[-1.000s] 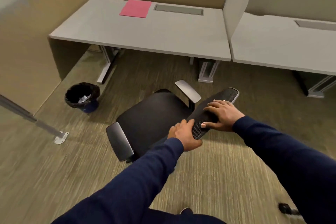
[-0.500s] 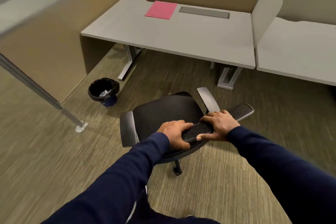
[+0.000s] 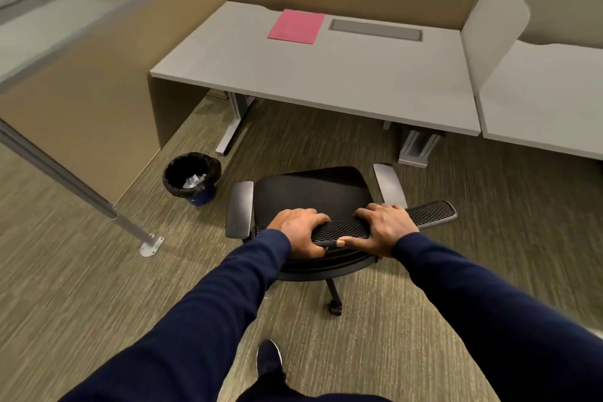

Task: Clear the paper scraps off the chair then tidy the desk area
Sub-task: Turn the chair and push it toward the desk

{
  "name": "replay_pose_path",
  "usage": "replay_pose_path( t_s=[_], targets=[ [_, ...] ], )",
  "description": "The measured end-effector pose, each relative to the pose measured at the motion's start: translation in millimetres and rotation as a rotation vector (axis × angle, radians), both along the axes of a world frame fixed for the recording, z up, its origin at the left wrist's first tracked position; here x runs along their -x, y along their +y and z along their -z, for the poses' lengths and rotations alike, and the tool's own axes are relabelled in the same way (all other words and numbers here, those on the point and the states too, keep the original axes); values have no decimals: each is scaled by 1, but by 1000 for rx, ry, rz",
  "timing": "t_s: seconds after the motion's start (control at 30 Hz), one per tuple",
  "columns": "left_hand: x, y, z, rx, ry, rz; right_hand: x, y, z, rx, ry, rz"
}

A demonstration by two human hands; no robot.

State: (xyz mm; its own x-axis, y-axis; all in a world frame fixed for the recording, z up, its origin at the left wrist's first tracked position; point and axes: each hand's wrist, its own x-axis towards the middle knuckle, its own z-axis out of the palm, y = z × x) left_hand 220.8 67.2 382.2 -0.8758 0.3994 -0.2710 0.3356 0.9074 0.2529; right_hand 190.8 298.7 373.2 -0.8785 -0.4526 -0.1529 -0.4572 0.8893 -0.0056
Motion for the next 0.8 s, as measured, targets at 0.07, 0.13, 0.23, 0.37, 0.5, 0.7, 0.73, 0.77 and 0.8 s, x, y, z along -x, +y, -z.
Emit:
replay_pose_path(
  t_s=[0.07, 0.13, 0.23, 0.37, 0.5, 0.7, 0.73, 0.77, 0.8],
  targets=[
    [12, -16, 1, 16, 9, -7, 9, -16, 1, 3, -2, 28],
    [26, -33, 1, 34, 11, -19, 18, -34, 2, 1, 9, 56],
    [47, -56, 2, 62, 19, -58, 30, -61, 3, 3, 39, 108],
    [77, -84, 3, 82, 30, -74, 53, -95, 2, -2, -11, 172],
    [111, -105, 2, 86, 25, -51, 80, -118, -2, 4, -55, 222],
    [154, -121, 4, 57, 39, -50, 117, -135, -8, -7, -81, 235],
    [164, -124, 4, 49, 34, -47, 126, -138, -9, -9, -85, 236],
    [173, -127, 5, 48, 25, -46, 134, -140, -9, -8, -83, 236],
    [184, -129, 5, 46, 17, -44, 144, -141, -9, -5, -73, 236]
  ],
)
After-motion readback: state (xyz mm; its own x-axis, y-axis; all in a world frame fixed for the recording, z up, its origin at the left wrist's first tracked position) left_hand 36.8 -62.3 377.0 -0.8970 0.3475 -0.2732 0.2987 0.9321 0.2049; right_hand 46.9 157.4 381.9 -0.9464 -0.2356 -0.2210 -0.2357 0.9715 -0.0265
